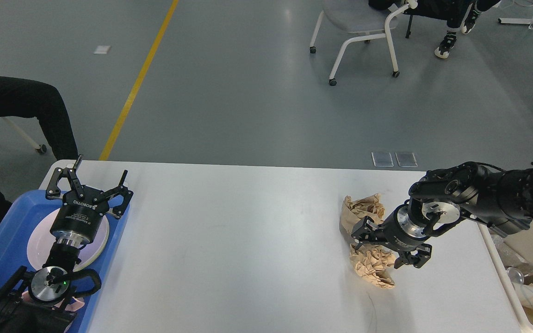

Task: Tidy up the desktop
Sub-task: 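Close the right gripper on the crumpled brown paper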

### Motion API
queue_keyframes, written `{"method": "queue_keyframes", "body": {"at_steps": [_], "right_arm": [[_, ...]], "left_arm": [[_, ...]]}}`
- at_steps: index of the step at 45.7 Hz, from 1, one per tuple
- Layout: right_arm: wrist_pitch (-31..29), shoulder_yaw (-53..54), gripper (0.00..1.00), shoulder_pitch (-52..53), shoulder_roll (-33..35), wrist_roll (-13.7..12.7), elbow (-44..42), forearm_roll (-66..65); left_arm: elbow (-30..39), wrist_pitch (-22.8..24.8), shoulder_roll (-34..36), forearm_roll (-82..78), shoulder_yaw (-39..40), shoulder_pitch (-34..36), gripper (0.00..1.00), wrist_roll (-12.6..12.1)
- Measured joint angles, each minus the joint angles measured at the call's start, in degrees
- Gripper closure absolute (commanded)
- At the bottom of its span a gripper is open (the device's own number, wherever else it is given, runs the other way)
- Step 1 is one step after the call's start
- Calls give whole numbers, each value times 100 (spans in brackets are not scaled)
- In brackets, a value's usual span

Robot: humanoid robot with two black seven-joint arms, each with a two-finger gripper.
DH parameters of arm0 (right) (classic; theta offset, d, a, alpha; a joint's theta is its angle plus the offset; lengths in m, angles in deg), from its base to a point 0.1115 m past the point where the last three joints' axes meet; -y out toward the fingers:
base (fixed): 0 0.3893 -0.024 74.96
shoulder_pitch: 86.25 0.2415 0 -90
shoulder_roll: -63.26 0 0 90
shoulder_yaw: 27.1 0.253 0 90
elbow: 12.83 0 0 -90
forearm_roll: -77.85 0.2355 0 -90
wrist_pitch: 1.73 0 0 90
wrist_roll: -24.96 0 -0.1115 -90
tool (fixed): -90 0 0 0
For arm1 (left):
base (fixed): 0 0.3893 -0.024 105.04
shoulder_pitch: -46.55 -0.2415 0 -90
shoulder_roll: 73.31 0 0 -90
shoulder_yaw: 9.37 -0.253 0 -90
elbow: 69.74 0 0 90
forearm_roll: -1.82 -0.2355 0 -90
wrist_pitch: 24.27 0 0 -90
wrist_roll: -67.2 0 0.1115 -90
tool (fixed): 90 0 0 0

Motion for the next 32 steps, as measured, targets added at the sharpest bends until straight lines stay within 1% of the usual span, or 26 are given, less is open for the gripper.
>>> {"method": "queue_keyframes", "body": {"at_steps": [9, 20, 21, 24, 29, 30, 32], "right_arm": [[139, 5, 0, -475, -236, 1, -491, -4], [196, 13, 0, -632, -355, 3, -535, -6], [210, 13, 1, -645, -363, 3, -535, -6], [269, 17, 14, -687, -382, 3, -535, -6], [332, 42, 65, -747, -396, 3, -504, 0], [338, 58, 73, -755, -397, 3, -496, 2], [340, 96, 85, -759, -397, 3, -484, 5]], "left_arm": [[1, 0, 0, 0, 0, 0, 4, 0], [4, 0, 0, 3, 0, 0, 4, 0], [4, 0, 0, 4, 0, 0, 4, 0], [4, 0, 0, 4, 0, 0, 4, 0], [4, 0, 0, 3, 0, 0, 4, 0], [4, 0, 0, 3, 0, 0, 4, 0], [4, 0, 0, 2, 0, 0, 4, 0]]}}
